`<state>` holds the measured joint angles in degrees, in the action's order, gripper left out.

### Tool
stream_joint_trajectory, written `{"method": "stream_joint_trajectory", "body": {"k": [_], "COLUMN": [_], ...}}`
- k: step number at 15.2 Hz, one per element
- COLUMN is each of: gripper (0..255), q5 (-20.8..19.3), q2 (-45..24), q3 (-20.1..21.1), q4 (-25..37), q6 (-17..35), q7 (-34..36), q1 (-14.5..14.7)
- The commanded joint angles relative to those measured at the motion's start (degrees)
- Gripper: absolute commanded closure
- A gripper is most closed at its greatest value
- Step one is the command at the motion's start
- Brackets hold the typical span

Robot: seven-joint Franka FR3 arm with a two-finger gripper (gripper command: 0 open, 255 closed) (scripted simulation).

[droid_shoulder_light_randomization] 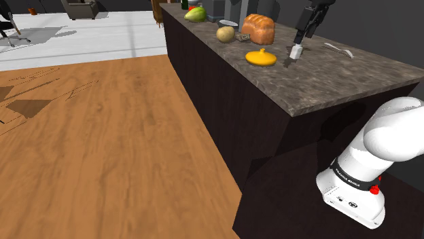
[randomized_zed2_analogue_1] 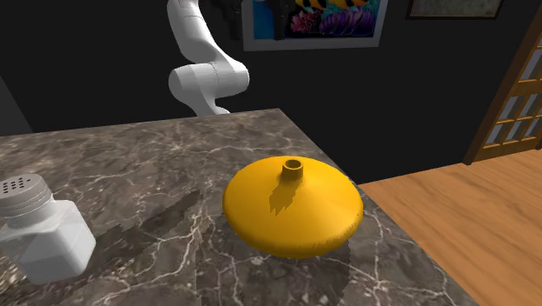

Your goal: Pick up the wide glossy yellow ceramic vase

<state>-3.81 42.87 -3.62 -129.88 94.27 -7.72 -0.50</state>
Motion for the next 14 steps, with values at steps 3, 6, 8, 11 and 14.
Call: {"method": "stream_joint_trajectory", "body": {"k": [3, 6, 8, 11, 14], "gripper": [0, 0, 0, 0, 0], "q5": [-0.5, -0.8, -0.7, -0.3, 0.5], "q2": [-4.8, -12.2, -17.2, -24.8, -32.5], "q3": [-1.4, -3.4, -4.7, -6.4, -7.9], "q4": [2.7, 7.4, 10.9, 16.7, 23.3], "q6": [1.1, 2.3, 2.7, 2.9, 2.5], "q7": [-1.9, -4.7, -6.6, -9.5, -12.5], "q1": [0.0, 0.2, 0.3, 0.4, 0.3]}}
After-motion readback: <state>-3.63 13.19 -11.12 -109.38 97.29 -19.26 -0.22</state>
